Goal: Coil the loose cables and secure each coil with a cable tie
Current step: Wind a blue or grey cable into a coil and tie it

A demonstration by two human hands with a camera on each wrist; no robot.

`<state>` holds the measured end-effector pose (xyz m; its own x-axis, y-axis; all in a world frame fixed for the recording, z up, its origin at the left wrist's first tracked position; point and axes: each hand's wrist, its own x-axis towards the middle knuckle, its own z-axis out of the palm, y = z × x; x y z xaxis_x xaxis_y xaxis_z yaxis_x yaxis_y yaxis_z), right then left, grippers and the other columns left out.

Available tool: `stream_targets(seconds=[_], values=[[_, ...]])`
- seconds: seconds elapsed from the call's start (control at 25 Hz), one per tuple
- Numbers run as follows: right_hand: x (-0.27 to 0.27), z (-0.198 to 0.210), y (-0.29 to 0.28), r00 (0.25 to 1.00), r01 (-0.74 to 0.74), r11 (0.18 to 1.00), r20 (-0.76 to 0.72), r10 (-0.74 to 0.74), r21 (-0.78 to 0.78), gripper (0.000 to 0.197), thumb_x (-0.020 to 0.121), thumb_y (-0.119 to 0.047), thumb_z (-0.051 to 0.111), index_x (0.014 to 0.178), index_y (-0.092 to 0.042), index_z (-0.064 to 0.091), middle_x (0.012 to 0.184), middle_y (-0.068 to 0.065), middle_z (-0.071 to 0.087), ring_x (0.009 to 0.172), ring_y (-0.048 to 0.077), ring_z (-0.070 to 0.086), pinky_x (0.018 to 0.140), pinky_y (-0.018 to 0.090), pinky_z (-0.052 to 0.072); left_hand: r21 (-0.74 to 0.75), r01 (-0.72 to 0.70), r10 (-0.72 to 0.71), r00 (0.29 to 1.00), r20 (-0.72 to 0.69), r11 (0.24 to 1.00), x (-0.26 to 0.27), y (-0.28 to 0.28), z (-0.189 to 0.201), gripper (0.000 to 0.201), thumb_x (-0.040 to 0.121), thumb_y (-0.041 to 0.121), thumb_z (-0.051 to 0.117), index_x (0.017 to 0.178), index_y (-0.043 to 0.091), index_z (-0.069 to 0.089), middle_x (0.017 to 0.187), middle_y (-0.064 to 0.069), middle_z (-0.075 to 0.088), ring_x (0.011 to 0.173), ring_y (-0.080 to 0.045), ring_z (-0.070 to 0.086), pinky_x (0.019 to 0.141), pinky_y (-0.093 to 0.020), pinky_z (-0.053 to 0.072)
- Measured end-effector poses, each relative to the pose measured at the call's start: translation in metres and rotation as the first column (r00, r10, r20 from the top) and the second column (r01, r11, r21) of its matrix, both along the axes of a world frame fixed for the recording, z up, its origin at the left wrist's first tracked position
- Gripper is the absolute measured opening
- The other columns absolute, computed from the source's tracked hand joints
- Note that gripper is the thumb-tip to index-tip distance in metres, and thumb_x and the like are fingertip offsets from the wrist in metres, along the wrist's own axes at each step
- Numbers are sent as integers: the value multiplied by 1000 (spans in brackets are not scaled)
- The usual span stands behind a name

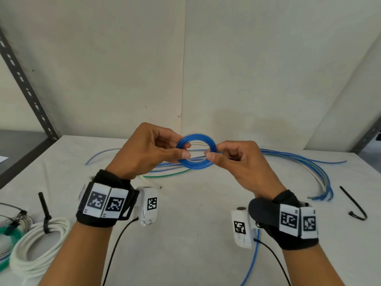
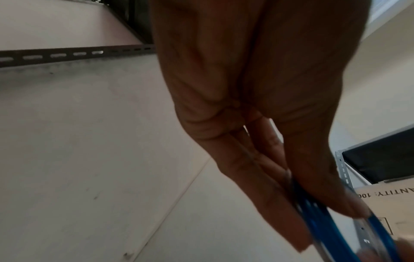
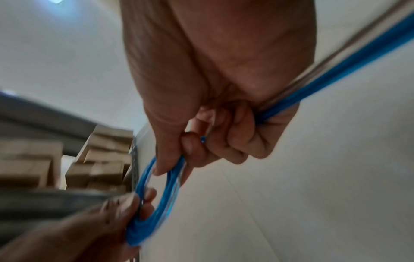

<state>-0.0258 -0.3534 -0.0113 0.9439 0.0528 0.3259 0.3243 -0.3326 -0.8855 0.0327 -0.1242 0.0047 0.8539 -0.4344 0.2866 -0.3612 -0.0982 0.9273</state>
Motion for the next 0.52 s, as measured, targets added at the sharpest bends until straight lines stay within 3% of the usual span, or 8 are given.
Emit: stream_targets(seconds=[0.08,0.2,0.28,0.36,0.44,0.52], values=[[3,-4,3,998,42,998,52,-44,45,11,87,-27,75,89,-17,79,60,9,51,59,14,41,59,23,35,-57,-32,32,999,6,998,0,-3,-1,27,74,5,82,100,1,76,86,-14,77,78,-24,76,73,-28,61],[6,-6,9,991,103,963,54,-120,248,17,85,-27,74,94,-13,79,71,3,72,66,5,57,67,17,46,-356,-124,80,987,-137,926,0,-21,-5,43,77,23,75,116,5,70,95,-16,76,87,-24,74,79,-31,61],[5,-8,19,988,142,926,13,-157,349,18,90,-22,69,97,-8,77,57,-10,61,54,0,48,58,12,40,-549,-131,-22,964,-264,826,-9,-42,-6,46,85,38,63,117,5,65,98,-11,74,93,-23,71,86,-34,59],[5,-13,31,992,129,891,-58,-115,435,18,94,-23,66,98,-8,76,54,-13,40,50,5,31,51,18,30,-719,-128,-101,958,-267,684,-19,-59,-7,44,92,40,54,117,5,61,90,-8,67,86,-21,66,86,-33,57],[4,-15,38,990,80,837,-142,-3,541,17,93,-29,66,92,-15,75,60,-5,28,54,11,23,49,22,24,-800,-124,-77,975,-207,587,-27,-68,-5,32,99,31,48,117,6,54,82,-5,59,71,-16,59,75,-31,54],[4,-15,42,972,39,769,-202,119,638,17,89,-34,66,81,-20,72,62,-1,25,53,10,20,47,21,22,-805,-128,-29,984,-177,580,-30,-68,-5,24,104,26,41,116,7,51,76,-2,55,57,-13,49,65,-30,48]])
